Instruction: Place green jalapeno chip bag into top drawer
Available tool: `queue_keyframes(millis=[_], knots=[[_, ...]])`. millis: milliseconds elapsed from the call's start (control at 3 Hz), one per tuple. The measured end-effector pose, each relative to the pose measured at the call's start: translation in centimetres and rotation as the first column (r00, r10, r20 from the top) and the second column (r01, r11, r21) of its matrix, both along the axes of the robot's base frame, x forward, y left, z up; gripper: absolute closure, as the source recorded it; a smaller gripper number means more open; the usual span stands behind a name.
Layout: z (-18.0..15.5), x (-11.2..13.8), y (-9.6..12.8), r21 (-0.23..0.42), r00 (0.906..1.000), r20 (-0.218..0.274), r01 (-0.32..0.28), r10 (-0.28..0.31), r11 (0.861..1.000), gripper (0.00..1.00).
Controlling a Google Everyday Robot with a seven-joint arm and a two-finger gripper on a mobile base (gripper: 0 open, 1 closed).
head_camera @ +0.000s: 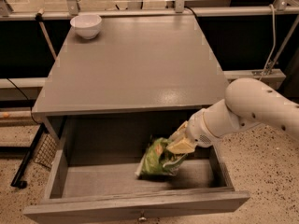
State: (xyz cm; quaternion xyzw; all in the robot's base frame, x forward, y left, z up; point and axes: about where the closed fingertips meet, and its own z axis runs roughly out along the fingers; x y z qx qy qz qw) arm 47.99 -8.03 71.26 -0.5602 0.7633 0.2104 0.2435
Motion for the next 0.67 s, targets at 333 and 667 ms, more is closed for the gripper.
queue_keyframes(millis=[333, 667], knots=[[0.9, -0.3, -0.2, -0.001, 1.0, 0.009, 0.003, -0.003, 1.0, 0.05], [1.8, -1.0, -1.6, -0.004, 0.9996, 0.012, 0.027, -0.027, 1.0, 0.0]])
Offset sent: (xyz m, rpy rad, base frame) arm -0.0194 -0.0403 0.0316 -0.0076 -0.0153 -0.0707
